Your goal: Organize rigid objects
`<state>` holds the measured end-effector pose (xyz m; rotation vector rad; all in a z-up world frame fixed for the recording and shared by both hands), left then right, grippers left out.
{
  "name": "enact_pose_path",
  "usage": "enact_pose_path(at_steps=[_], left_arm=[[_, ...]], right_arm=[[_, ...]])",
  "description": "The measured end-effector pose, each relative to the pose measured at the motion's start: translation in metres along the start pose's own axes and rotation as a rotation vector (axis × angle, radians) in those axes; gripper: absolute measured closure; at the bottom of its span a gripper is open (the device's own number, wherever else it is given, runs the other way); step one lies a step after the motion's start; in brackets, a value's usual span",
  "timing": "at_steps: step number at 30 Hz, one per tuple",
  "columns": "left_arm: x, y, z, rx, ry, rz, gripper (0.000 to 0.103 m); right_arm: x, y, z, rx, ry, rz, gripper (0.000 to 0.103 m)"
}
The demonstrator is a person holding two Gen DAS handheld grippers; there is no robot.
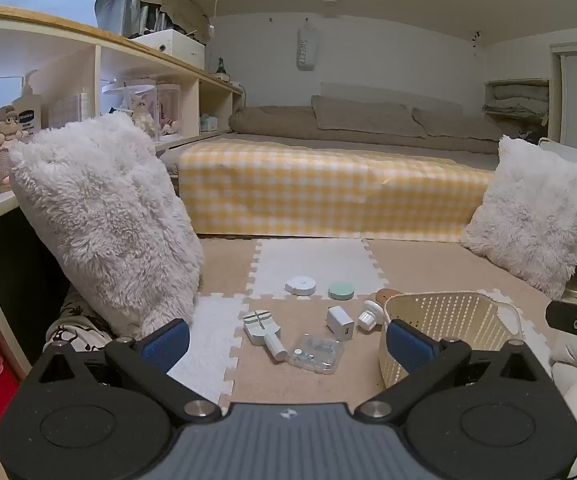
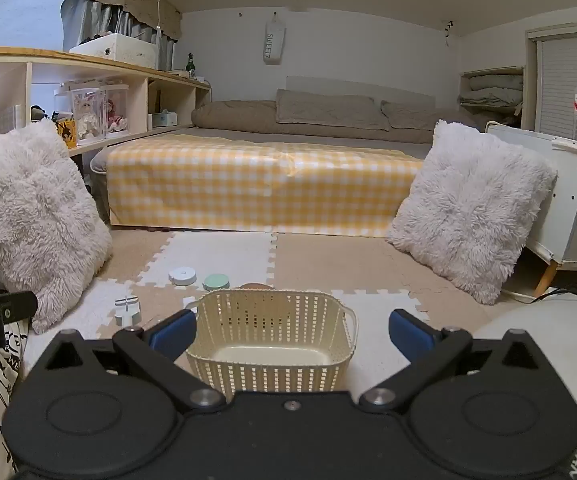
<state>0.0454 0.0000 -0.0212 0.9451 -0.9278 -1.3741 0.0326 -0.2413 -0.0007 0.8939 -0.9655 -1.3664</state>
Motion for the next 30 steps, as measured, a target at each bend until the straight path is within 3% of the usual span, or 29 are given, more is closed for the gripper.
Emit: enact_pose_path(at_steps=[30], left_arm=[[-0.0001,0.0003,0.0003,0.004,-0.004,0.008,0.000]], right_arm=[[-0.0007,-0.0001,-0.0004,-0.008,0.000,0.000,0.000]])
Point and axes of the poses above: each gripper's, at about its wrist camera, not at the fingertips, and z roughly against the way its jaws point, x to its right, y to its top, the point moved 5 cm from there along -z, roughly the way its jaws point, and after that the axes turned 4 degrees about x, right-handed, at the moved point
